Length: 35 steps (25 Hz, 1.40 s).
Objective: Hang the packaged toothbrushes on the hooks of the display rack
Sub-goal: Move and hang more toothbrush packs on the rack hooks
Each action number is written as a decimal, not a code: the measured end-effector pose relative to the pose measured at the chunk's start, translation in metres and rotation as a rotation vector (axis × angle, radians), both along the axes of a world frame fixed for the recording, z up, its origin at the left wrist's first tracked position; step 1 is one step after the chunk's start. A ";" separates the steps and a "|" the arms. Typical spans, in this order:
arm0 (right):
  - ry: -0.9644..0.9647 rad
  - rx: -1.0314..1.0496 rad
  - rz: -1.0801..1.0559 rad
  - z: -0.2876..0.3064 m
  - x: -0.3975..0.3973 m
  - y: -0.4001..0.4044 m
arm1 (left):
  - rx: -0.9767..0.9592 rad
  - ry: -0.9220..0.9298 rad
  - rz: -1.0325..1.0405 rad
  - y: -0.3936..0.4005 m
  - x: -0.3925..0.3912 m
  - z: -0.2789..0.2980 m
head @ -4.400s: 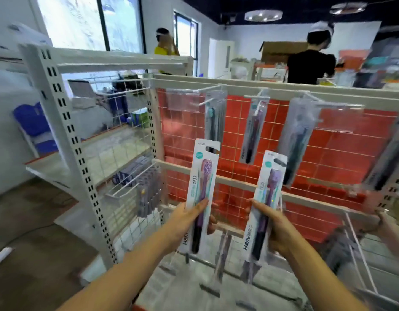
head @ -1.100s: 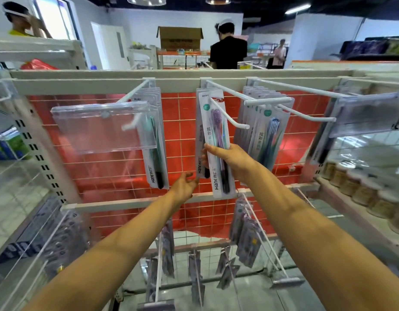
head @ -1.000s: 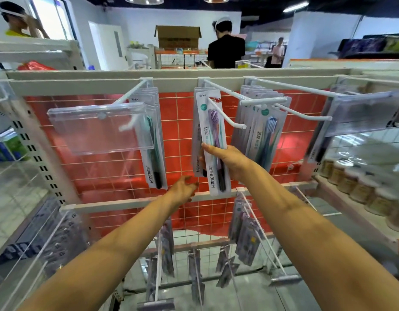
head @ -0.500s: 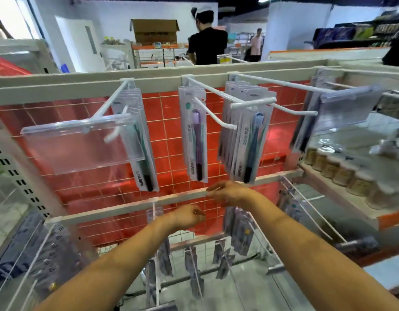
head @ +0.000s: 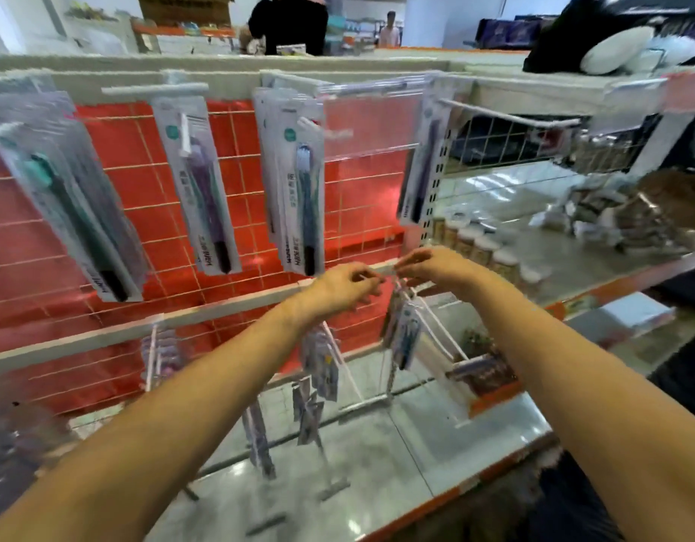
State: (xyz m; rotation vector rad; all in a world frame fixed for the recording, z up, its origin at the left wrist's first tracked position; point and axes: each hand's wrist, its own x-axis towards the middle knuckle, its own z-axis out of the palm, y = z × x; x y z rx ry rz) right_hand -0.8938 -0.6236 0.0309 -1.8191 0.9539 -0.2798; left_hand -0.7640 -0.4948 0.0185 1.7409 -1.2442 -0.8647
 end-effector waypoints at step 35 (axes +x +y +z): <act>-0.392 -0.130 0.110 0.007 0.048 -0.186 | -0.415 0.171 0.437 -0.245 -0.003 0.065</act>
